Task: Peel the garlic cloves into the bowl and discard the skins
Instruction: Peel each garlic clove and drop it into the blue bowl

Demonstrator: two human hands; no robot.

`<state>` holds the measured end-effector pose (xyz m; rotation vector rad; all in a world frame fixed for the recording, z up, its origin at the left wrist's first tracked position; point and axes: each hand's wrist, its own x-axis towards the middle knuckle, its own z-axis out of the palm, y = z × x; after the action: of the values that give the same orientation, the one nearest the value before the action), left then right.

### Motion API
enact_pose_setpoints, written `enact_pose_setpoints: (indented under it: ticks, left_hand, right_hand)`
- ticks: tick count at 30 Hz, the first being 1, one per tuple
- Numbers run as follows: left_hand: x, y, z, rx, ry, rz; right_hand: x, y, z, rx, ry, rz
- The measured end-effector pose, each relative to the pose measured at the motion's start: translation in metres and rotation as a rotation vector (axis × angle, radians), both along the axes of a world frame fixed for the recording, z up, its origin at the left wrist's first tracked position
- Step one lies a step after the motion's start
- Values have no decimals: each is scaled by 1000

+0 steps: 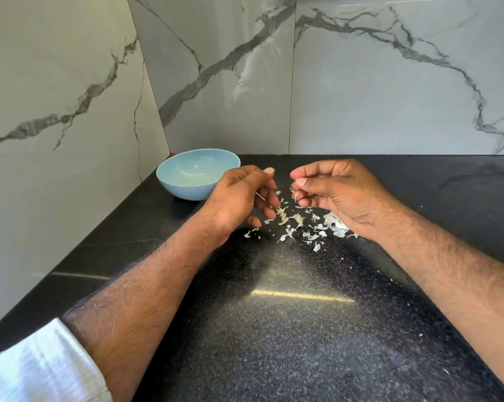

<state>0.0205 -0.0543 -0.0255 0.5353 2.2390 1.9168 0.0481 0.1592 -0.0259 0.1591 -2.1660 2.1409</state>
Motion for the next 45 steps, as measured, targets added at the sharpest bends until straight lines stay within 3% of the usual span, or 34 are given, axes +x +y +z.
enact_pose_setpoints:
  ticks: [5,12,16,20,24,41,45]
  left_hand:
    - [-6,-2,-8,-93,168,66]
    - [-2,4,-8,-66,105,76]
    - [-3,0,-8,-96,182,132]
    - [3,6,-8,-94,142,28]
    - [9,12,-7,-254,180,2]
    - [3,7,-9,-276,288,2]
    - [3,4,-8,-298,292,2]
  right_hand:
    - [3,0,3,14,-35,6]
    - [4,2,3,-53,-55,-21]
    - [4,1,4,-119,-69,-1]
    - [5,0,6,-164,-82,-10]
    - [5,-3,4,-238,-85,8]
    - [-1,3,0,62,-50,-111]
    - [-2,6,-1,6,-23,-43]
